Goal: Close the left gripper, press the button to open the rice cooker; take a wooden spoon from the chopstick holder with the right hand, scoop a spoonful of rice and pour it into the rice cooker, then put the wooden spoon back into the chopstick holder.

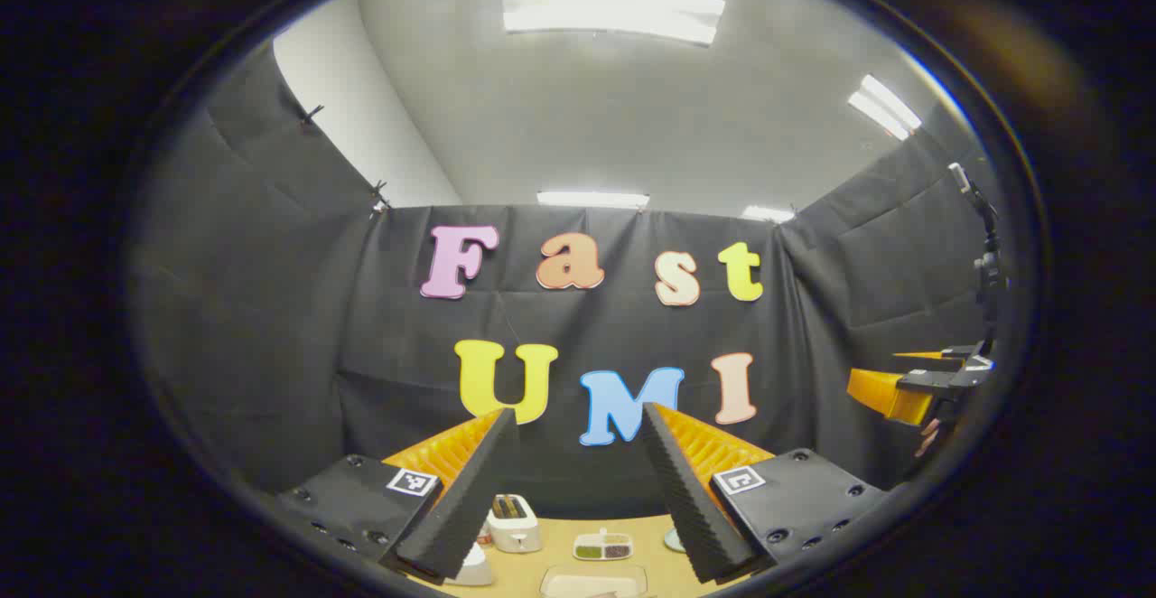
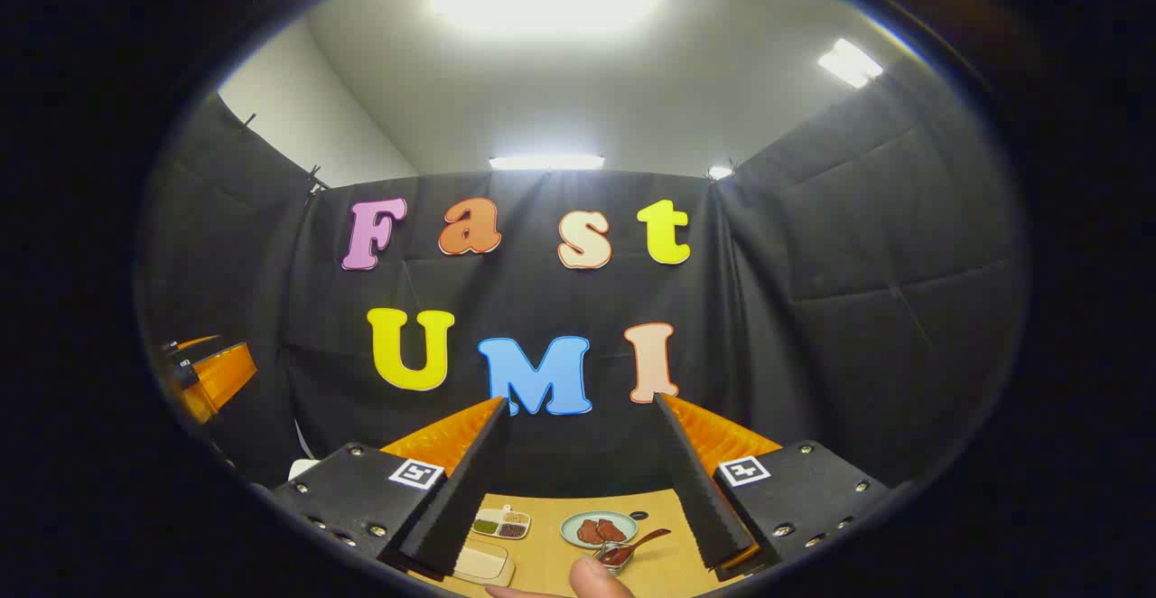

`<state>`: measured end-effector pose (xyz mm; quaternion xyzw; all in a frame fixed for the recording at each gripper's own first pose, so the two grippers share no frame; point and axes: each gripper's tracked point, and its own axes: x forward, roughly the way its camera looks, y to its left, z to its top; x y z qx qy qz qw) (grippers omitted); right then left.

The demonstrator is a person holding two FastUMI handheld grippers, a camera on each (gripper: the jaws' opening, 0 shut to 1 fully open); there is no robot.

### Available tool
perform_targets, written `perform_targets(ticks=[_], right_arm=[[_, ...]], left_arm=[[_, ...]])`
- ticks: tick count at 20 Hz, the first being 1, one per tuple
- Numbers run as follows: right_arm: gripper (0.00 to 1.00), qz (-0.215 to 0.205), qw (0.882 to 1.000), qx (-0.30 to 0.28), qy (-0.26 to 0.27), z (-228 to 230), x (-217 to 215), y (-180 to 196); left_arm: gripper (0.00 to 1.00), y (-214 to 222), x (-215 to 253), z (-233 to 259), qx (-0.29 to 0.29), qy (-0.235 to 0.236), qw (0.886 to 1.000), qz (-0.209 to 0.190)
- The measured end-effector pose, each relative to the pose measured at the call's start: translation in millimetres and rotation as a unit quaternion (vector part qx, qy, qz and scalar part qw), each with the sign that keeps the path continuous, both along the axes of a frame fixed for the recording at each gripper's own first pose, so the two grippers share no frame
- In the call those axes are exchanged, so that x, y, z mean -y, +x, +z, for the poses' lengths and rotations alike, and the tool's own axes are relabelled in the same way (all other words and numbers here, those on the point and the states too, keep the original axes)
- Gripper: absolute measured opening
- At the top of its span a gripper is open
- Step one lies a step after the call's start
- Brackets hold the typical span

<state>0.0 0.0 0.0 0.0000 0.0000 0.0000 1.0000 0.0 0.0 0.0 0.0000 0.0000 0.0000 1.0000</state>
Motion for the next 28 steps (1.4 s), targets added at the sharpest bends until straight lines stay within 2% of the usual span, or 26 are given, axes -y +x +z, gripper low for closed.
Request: perform_targets(ticks=[5, 7, 9, 13, 20, 22, 25, 26, 28], right_arm=[[0.95, -0.015, 0.999, -0.021, -0.029, -16.0, -14.8, -1.6], [0.95, -0.005, 0.999, -0.026, -0.023, -14.6, -24.3, -1.9], [0.95, 0.003, 1.0, -0.025, -0.018, -12.7, -25.5, -1.1], [0.95, 0.011, 0.999, -0.031, -0.011, -15.0, -28.2, 1.1], [0.95, 0.013, 0.999, -0.032, -0.015, -18.9, -26.5, 6.6], [0.95, 0.032, 0.999, -0.031, -0.018, -24.5, -36.3, 10.2], [0.95, 0.065, 0.996, -0.049, 0.039, -35.6, -48.2, 5.9], [0.95, 0.051, 0.997, -0.039, 0.05, -34.3, -38.0, 8.5], [0.94, 0.016, 0.999, -0.038, 0.03, -44.1, -15.5, 12.6]], left_arm=[[0.93, 2.9, -22.6, -6.7, -0.003, 0.022, 1.0, -0.009], [0.93, -0.2, -31.8, -2.8, 0.003, 0.024, 1.0, 0.005], [0.93, -2.3, -25.4, -3.4, 0.001, 0.019, 1.0, 0.0], [0.93, -5.6, -28.9, -4.3, 0.001, 0.039, 0.999, 0.005], [0.95, -2.8, -39.7, -25.9, -0.027, 0.015, 0.999, 0.015], [0.95, -1.0, -45.4, -36.5, -0.04, 0.004, 0.999, 0.019], [0.93, 1.3, -51.3, -50.0, -0.055, 0.001, 0.998, 0.019], [0.93, 1.7, -52.4, -52.7, -0.056, 0.006, 0.998, 0.017], [0.93, 2.4, -51.7, -60.6, -0.062, 0.009, 0.998, 0.012]])
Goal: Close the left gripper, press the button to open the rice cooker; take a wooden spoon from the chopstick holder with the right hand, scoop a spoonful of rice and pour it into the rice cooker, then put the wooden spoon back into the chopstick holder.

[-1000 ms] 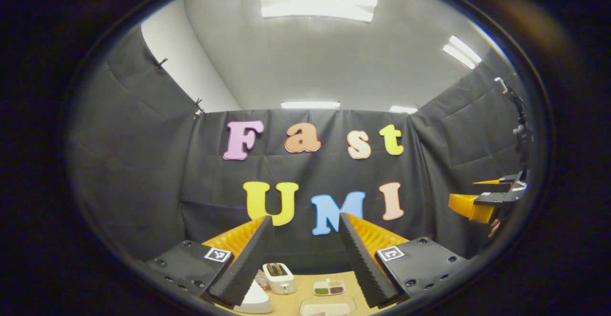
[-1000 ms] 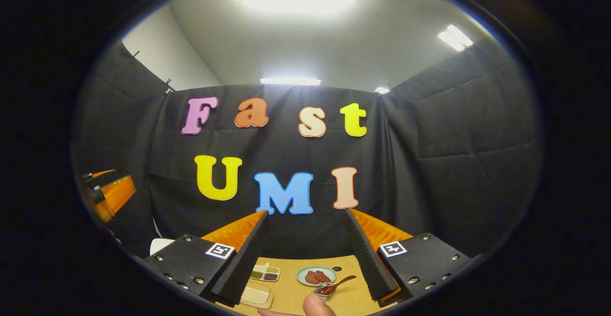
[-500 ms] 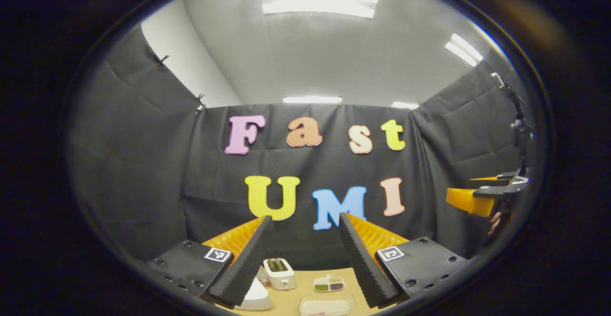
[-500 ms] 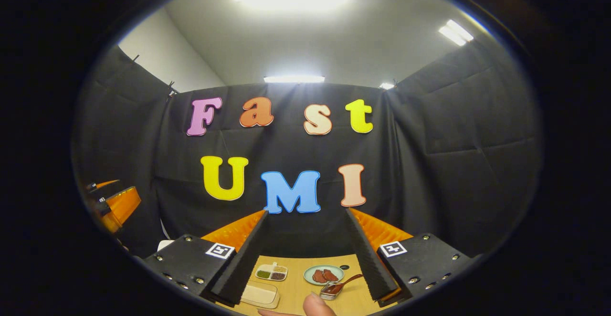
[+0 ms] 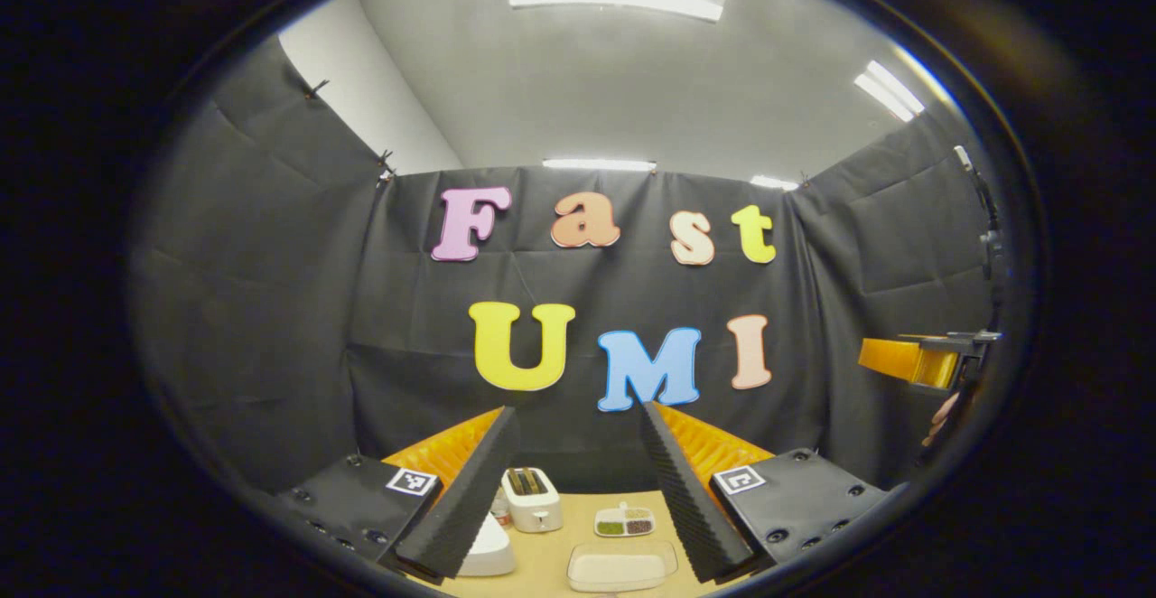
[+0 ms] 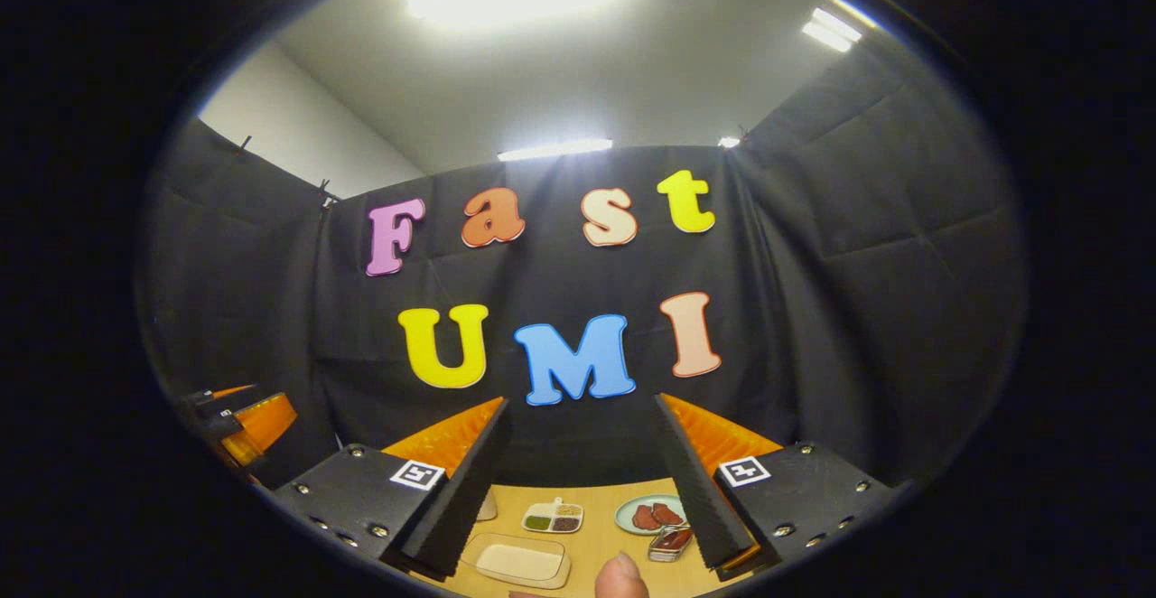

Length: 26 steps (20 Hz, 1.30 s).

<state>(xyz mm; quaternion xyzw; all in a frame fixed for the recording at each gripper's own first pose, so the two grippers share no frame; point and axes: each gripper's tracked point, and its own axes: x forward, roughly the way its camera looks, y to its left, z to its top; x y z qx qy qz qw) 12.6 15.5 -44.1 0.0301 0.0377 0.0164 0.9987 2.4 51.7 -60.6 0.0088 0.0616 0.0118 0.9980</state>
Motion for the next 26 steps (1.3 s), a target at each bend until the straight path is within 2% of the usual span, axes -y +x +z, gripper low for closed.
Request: perform_targets(ticks=[3, 5, 6, 8, 13, 14, 15, 16, 21, 23, 26], right_arm=[[0.95, -0.008, 0.998, -0.028, -0.051, -21.8, 5.6, -4.8], [0.95, 0.015, 0.998, -0.029, -0.052, -25.5, -2.8, -1.2], [0.95, 0.026, 0.998, -0.024, -0.055, -25.8, -6.2, 3.3], [0.95, 0.044, 0.996, -0.018, -0.07, -27.8, -3.7, 13.3], [0.95, 0.08, 0.992, 0.018, -0.092, -28.7, 7.0, 29.1], [0.95, 0.084, 0.991, 0.023, -0.099, -30.9, 10.9, 33.7], [0.95, 0.089, 0.99, 0.025, -0.104, -35.9, 15.3, 37.5], [0.95, 0.097, 0.99, 0.028, -0.102, -40.6, 15.6, 40.0], [0.95, 0.124, 0.989, 0.015, -0.078, -56.8, 14.0, 46.2], [0.95, 0.113, 0.99, 0.021, -0.086, -54.3, 21.3, 48.8], [0.95, 0.128, 0.989, 0.021, -0.075, -58.9, 7.3, 49.1]], left_arm=[[0.93, -0.8, 0.9, -19.6, -0.022, -0.015, 1.0, -0.002], [0.93, 2.1, -1.1, -28.6, -0.033, -0.012, 0.999, 0.01], [0.98, 4.6, -1.7, -32.3, -0.04, -0.008, 0.999, 0.019], [0.93, 7.0, 4.8, -36.9, -0.053, -0.005, 0.998, 0.035], [0.95, 19.9, 34.2, -39.7, -0.064, 0.032, 0.996, 0.057], [0.92, 22.6, 38.1, -39.6, -0.065, 0.036, 0.995, 0.066], [0.95, 24.7, 41.6, -40.6, -0.067, 0.038, 0.994, 0.075], [0.92, 27.1, 43.3, -39.5, -0.066, 0.045, 0.993, 0.086], [0.94, 27.5, 34.7, -40.6, -0.059, 0.075, 0.988, 0.123], [0.91, 29.0, 20.5, -60.1, -0.075, 0.07, 0.985, 0.14], [0.74, 32.3, -21.4, -84.5, -0.09, 0.073, 0.977, 0.182]])
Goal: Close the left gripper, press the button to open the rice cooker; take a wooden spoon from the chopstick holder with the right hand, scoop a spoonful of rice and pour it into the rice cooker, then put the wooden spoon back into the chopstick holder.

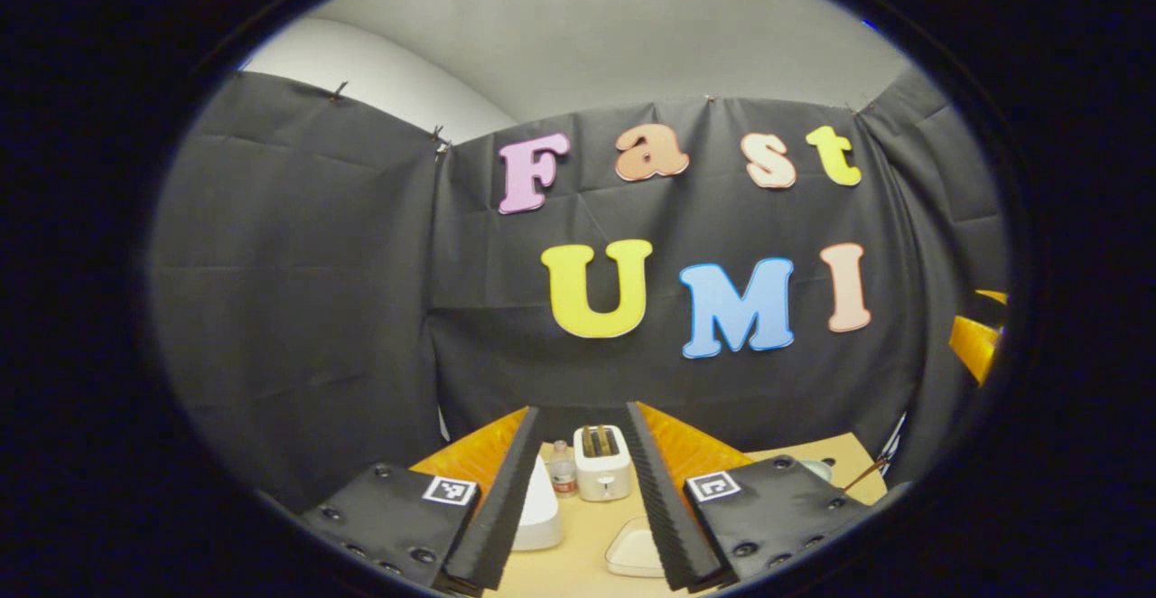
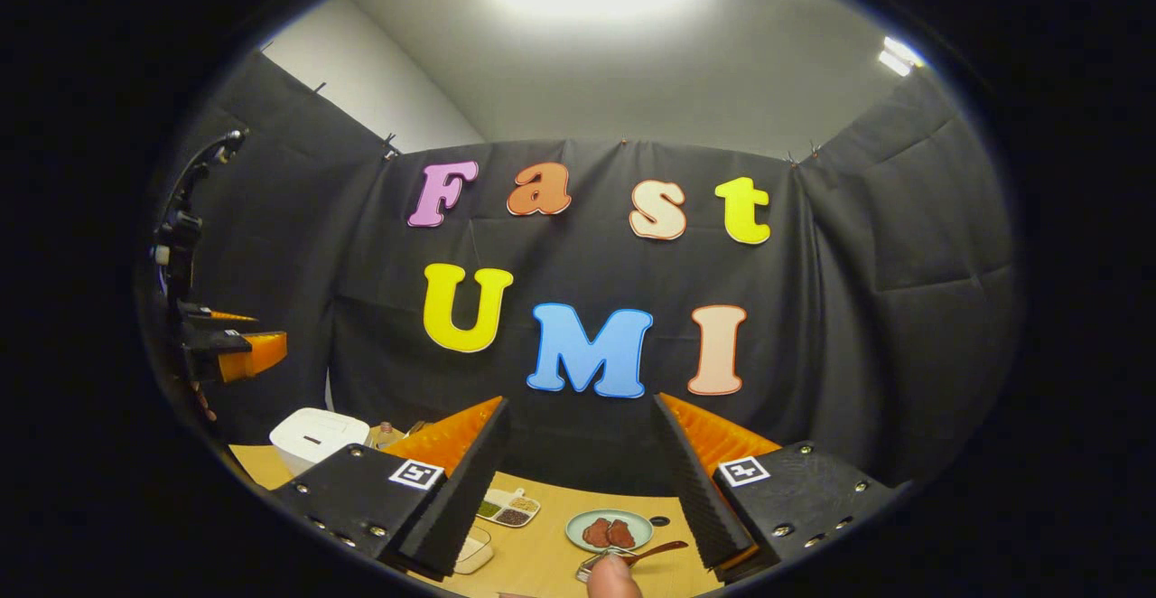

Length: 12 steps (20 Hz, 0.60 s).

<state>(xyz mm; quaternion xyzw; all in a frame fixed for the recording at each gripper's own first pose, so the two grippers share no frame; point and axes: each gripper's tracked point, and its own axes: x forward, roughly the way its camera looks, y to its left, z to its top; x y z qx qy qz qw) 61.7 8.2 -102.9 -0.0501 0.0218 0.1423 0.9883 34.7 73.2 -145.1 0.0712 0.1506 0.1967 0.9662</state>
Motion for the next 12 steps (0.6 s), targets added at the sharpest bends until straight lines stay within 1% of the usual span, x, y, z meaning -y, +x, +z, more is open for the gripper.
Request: perform_targets(ticks=[1, 2, 3, 5, 6, 8, 11, 12], right_arm=[[0.95, -0.002, 1.0, -0.005, -0.007, -4.7, -0.4, 2.4], [0.95, -0.008, 1.0, -0.01, -0.015, -6.3, -0.3, 3.6], [0.95, -0.011, 1.0, -0.01, -0.013, -2.3, -5.8, 1.9], [0.95, -0.016, 1.0, -0.005, -0.001, 3.8, -21.2, 0.1], [0.95, -0.018, 1.0, -0.007, -0.004, 2.9, -29.5, 0.8], [0.95, -0.025, 0.999, -0.016, -0.018, -0.5, -47.9, 4.9], [0.95, -0.03, 0.999, -0.022, -0.017, 3.5, -82.0, 10.1], [0.95, -0.032, 0.999, -0.026, -0.016, 3.8, -91.8, 10.6]], left_arm=[[0.68, 1.3, -12.3, -11.4, -0.007, 0.003, 1.0, 0.011], [0.6, 1.3, -23.7, -24.1, -0.017, 0.005, 1.0, 0.017], [0.58, 2.3, -33.2, -36.3, -0.026, 0.009, 0.999, 0.019], [0.49, 4.7, -55.3, -57.7, -0.042, 0.02, 0.999, 0.019], [0.45, 9.3, -64.4, -70.4, -0.051, 0.019, 0.998, 0.013], [0.37, 7.8, -85.7, -98.2, -0.07, 0.014, 0.997, 0.014], [0.25, 5.4, -127.6, -141.9, -0.1, 0.007, 0.994, 0.033], [0.29, 7.4, -141.0, -160.5, -0.113, -0.004, 0.993, 0.038]])
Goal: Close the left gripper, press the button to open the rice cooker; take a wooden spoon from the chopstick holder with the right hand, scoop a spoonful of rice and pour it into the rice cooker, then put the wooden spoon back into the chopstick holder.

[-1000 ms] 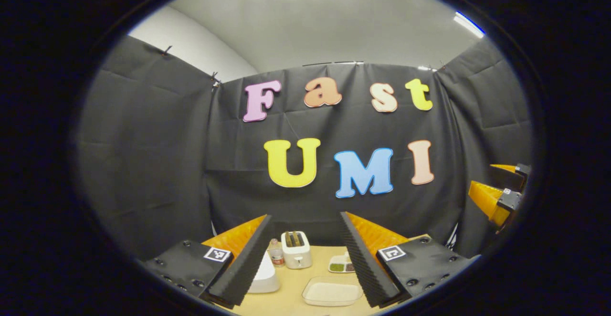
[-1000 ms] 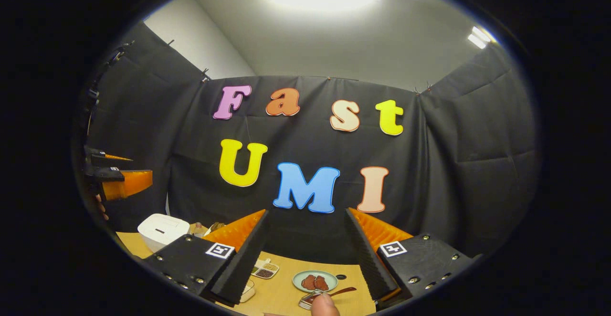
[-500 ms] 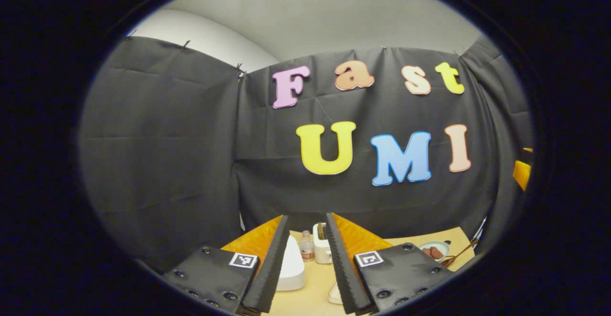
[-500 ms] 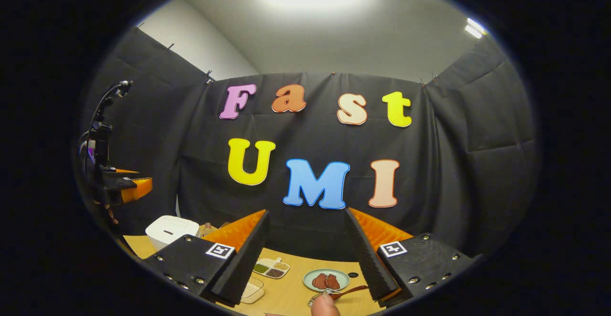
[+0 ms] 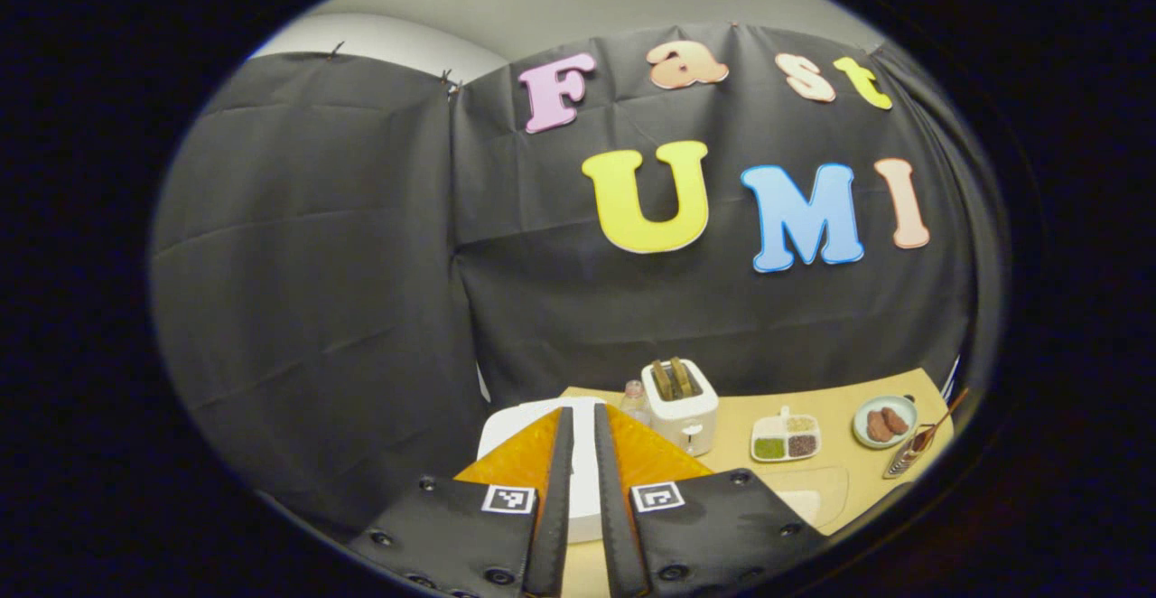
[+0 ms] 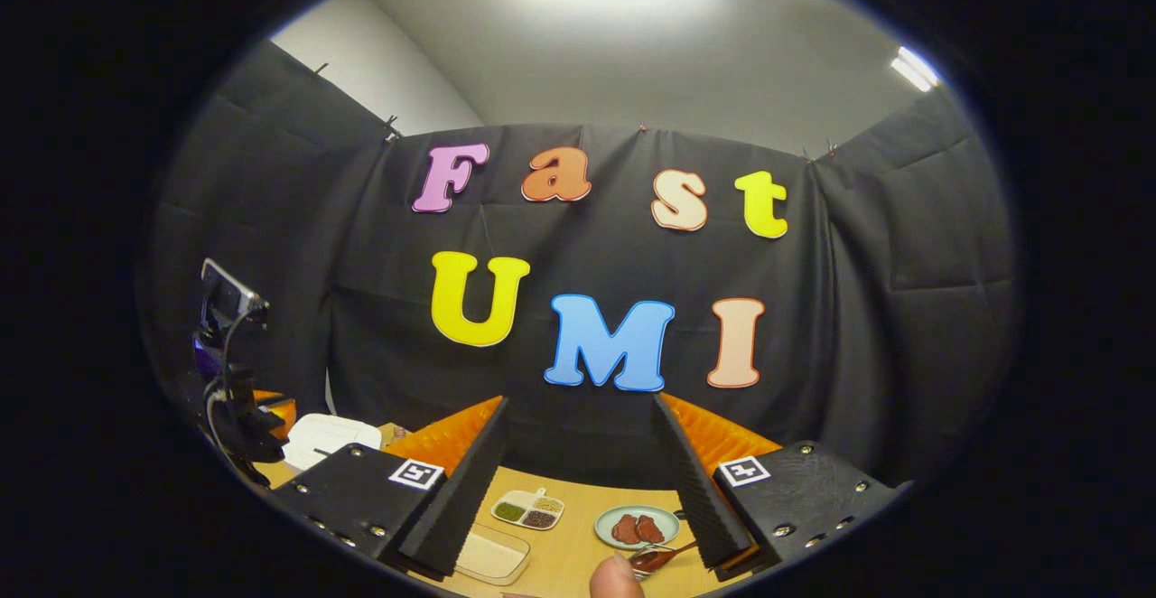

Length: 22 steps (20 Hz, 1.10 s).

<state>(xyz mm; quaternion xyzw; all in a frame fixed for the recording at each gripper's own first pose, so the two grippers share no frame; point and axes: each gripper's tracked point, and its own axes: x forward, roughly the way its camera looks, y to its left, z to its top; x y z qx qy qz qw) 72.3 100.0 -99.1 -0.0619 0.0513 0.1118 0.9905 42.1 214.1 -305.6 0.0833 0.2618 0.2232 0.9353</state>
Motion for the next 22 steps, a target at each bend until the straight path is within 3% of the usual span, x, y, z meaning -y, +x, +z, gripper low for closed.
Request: perform_targets(ticks=[3, 7, 13, 22], right_arm=[[0.95, -0.012, 1.0, -0.012, -0.012, -5.5, -19.5, 1.5], [0.95, -0.024, 0.999, -0.029, -0.038, -14.7, -36.8, 0.4], [0.95, -0.039, 0.997, -0.058, -0.033, -24.4, -49.7, -0.5], [0.95, -0.043, 0.996, -0.065, -0.037, -26.8, -52.9, -6.1]], left_arm=[[0.1, 2.5, -44.4, -55.0, -0.032, -0.03, 0.998, 0.036], [0.12, 3.2, -90.2, -121.9, -0.082, -0.046, 0.993, 0.077], [0.11, 15.2, -103.8, -195.7, -0.13, -0.102, 0.981, 0.1], [0.15, 13.8, -107.4, -210.6, -0.142, -0.12, 0.976, 0.112]])
